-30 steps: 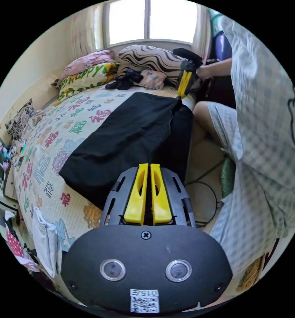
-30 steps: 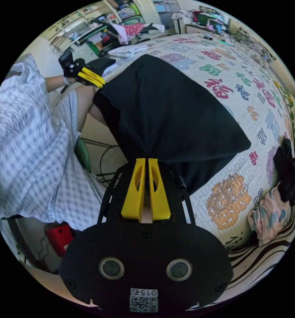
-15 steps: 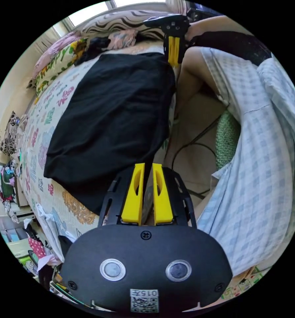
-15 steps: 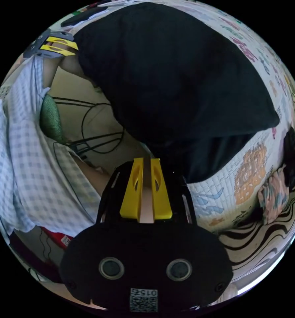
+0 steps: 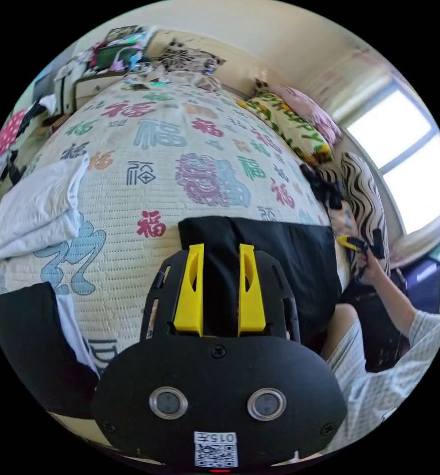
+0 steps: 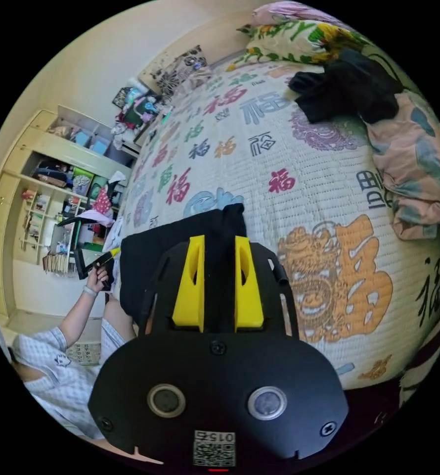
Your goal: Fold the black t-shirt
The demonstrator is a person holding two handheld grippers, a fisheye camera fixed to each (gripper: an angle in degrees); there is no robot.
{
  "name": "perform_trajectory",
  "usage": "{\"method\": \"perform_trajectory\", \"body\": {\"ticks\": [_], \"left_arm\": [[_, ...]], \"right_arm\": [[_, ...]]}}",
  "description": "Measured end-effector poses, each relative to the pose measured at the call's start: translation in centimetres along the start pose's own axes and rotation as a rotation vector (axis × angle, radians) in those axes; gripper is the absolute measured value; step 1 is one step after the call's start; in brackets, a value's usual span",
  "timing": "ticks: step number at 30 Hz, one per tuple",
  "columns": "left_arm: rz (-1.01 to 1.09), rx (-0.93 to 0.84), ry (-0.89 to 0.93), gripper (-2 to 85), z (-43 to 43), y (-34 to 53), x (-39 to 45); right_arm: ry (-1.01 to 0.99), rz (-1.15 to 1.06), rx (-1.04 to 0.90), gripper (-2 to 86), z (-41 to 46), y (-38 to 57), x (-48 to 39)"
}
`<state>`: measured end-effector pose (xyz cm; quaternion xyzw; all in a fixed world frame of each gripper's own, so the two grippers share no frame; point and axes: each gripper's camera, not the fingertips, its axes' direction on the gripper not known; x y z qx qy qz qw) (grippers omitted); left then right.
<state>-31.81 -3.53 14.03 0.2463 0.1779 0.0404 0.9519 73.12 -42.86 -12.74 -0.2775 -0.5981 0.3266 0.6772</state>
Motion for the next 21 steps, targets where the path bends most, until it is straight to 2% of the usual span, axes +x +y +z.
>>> {"method": "perform_trajectory", "body": {"ticks": [3,8,21], "left_arm": [[-0.072,-0.018,0.099,10.8,0.8,-2.5,-3.5],[-0.179,-0.010,0.225,2.8,0.6,-5.3,-8.6],[-0.279,0.041,0.248,0.7,-2.3,-7.6,-14.4]], "right_arm": [[0.024,0.040,-0.099,11.0,1.8,-3.7,2.4],[-0.102,0.087,-0.192,5.9,3.7,-7.6,5.2],[-0.145,0.208,-0.149,3.3,4.8,-11.9,10.6]]}}
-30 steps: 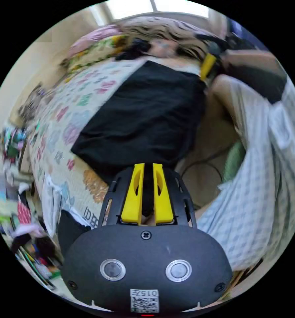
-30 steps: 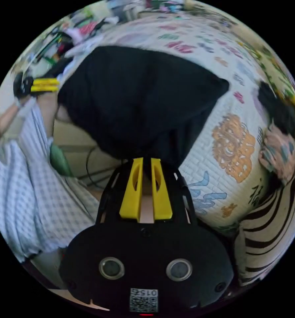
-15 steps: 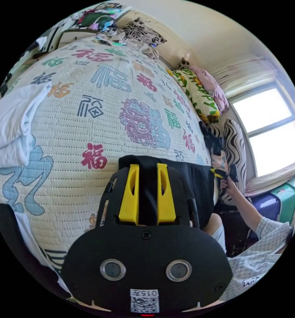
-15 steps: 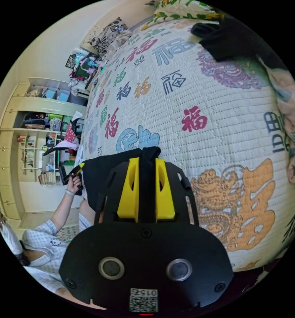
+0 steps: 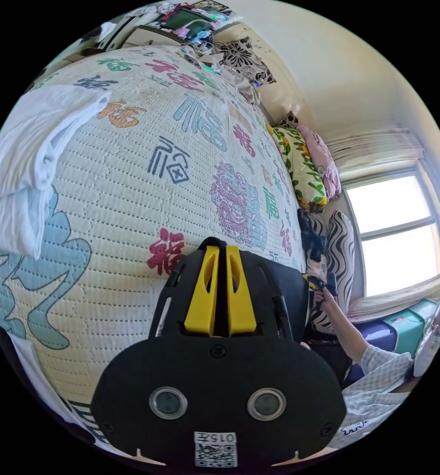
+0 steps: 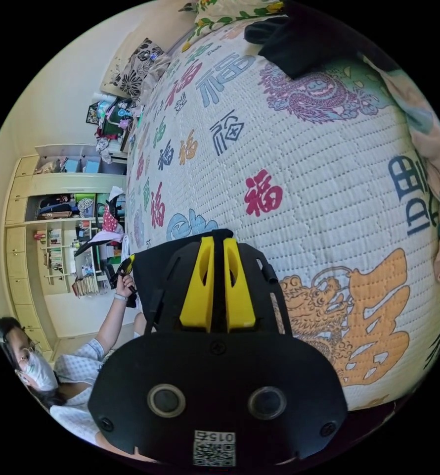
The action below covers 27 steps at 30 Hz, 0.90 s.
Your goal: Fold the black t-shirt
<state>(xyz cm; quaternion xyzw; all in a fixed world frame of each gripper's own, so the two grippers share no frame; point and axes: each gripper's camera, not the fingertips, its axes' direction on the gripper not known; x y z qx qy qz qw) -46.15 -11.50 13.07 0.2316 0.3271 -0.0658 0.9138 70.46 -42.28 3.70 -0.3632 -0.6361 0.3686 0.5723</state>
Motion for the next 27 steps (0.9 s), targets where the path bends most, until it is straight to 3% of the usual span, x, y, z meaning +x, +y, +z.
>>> {"method": "perform_trajectory", "body": {"ticks": [4,9,13,18,22,27], "left_arm": [[0.004,-0.013,-0.030,0.9,-0.2,-0.9,0.9],[-0.039,-0.026,-0.032,1.5,0.0,-0.9,1.5],[-0.011,-0.007,-0.065,3.6,-2.2,0.4,3.3],[0.204,0.025,-0.156,6.7,-8.0,5.2,9.7],[0.414,-0.109,-0.172,7.4,-6.5,13.6,18.3],[0.487,-0.289,-0.184,6.0,0.5,22.8,22.3]], "right_arm": [[0.070,-0.001,-0.031,3.3,1.4,-1.7,-0.5],[-0.017,0.083,-0.059,3.9,3.4,-2.4,1.0],[-0.003,0.021,0.000,4.9,4.4,-0.9,0.7],[-0.030,-0.145,0.127,4.9,3.4,3.5,-1.4],[0.099,-0.413,-0.057,2.3,9.3,10.1,-6.6],[0.315,-0.566,-0.356,-0.6,21.8,18.3,-9.1]]}}
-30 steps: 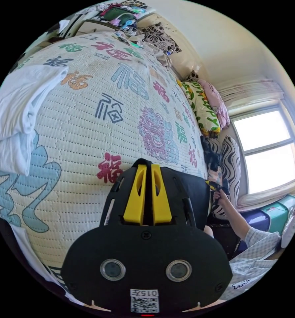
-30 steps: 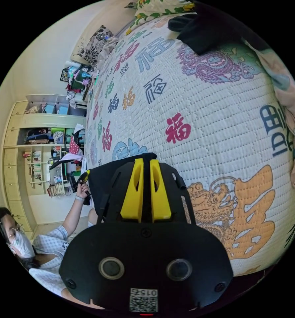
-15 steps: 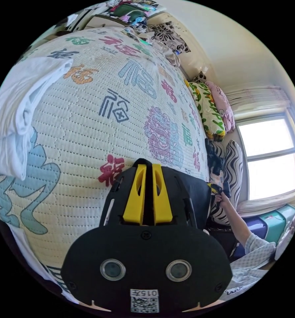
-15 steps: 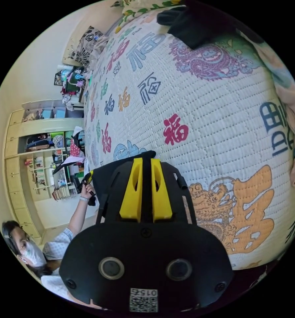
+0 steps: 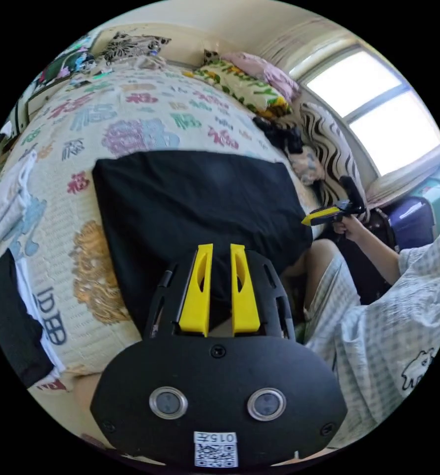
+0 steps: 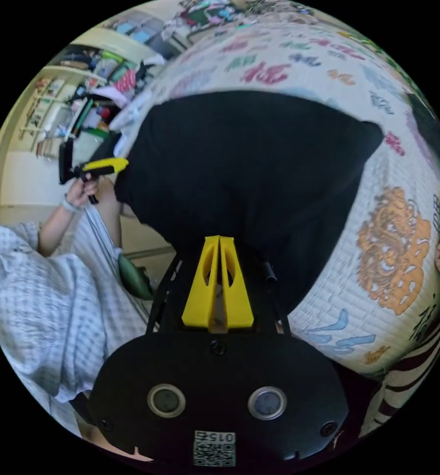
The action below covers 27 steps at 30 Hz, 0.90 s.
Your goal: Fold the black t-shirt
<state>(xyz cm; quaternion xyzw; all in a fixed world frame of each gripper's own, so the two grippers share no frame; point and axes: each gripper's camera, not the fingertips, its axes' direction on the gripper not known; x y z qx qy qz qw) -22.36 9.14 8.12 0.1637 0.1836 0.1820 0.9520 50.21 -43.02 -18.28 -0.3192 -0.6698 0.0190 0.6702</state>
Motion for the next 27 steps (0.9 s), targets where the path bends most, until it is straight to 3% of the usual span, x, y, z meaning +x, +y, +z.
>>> {"method": "perform_trajectory", "body": {"ticks": [2,9,14,21,27], "left_arm": [[0.020,-0.086,-0.079,4.4,3.1,1.6,1.8],[0.017,-0.054,-0.248,0.6,1.5,4.9,3.8],[-0.344,0.123,-0.311,8.4,-4.5,11.5,2.3],[-0.483,0.119,-0.241,10.7,-4.3,14.3,-0.2],[-0.486,0.009,-0.274,11.0,-1.5,13.3,-1.4]], "right_arm": [[0.094,-0.009,-0.125,-0.8,4.3,0.1,-1.4],[0.207,0.100,-0.064,-0.7,8.8,1.0,-3.1],[0.291,0.001,0.095,-0.1,8.3,-2.2,-8.9],[0.202,-0.304,0.118,5.6,11.6,-18.1,-19.3],[0.188,-0.342,-0.018,8.8,16.7,-32.6,-25.5]]}}
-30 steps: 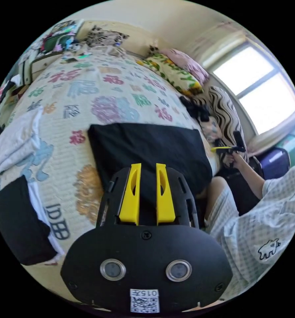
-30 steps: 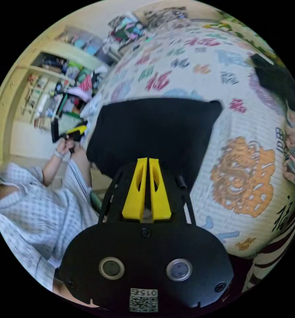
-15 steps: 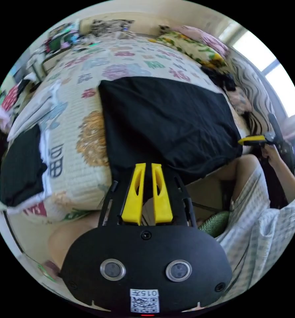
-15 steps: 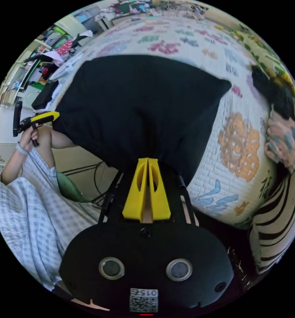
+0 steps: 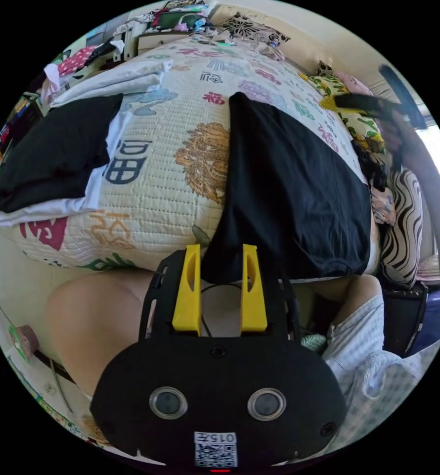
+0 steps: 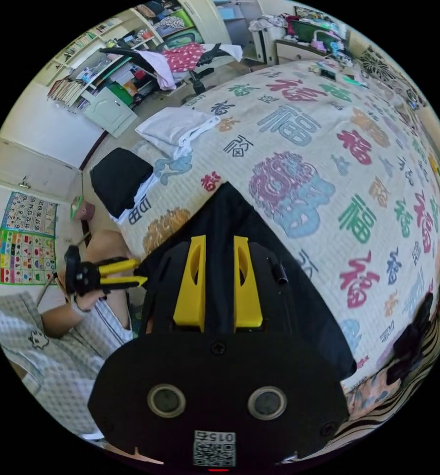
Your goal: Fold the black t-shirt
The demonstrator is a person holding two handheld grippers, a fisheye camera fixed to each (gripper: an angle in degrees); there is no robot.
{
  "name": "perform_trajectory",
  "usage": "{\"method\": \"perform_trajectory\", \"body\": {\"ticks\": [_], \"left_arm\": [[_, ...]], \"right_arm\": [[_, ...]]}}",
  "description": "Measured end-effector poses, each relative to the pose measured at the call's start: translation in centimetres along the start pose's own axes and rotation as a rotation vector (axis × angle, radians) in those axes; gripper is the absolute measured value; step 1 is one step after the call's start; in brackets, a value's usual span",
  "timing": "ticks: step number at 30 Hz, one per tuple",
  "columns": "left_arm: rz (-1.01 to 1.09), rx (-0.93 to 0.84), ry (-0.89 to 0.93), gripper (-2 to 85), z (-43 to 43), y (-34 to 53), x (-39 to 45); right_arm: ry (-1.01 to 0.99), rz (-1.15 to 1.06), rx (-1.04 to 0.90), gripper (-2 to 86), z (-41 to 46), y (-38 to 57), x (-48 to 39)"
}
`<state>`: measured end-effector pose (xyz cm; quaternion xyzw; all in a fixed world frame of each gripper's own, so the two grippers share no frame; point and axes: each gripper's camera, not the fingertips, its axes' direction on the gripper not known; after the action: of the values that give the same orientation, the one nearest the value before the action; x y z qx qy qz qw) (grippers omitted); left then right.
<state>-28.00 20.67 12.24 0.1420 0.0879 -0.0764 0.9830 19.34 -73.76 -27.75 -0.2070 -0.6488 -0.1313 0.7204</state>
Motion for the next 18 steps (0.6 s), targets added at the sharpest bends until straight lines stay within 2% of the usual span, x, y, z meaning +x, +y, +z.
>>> {"method": "perform_trajectory", "body": {"ticks": [3,6,10,14,18], "left_arm": [[0.022,-0.029,0.046,9.0,0.2,-0.1,-0.3],[0.040,-0.080,0.172,5.2,1.0,-0.1,-1.0],[0.002,-0.071,0.312,0.5,1.3,0.6,-2.6],[-0.001,-0.012,0.394,-0.4,0.6,1.6,-3.6],[-0.015,0.049,0.446,-0.6,-0.4,2.7,-4.7]], "right_arm": [[-0.022,0.066,-0.078,9.5,3.2,-6.7,0.0],[-0.046,0.146,-0.190,10.6,7.1,-12.2,0.1],[0.044,0.189,-0.385,10.5,12.2,-16.6,-0.4],[0.116,0.230,-0.430,9.2,13.5,-18.3,-0.5],[0.265,0.132,-0.498,5.0,13.8,-19.6,-2.1]]}}
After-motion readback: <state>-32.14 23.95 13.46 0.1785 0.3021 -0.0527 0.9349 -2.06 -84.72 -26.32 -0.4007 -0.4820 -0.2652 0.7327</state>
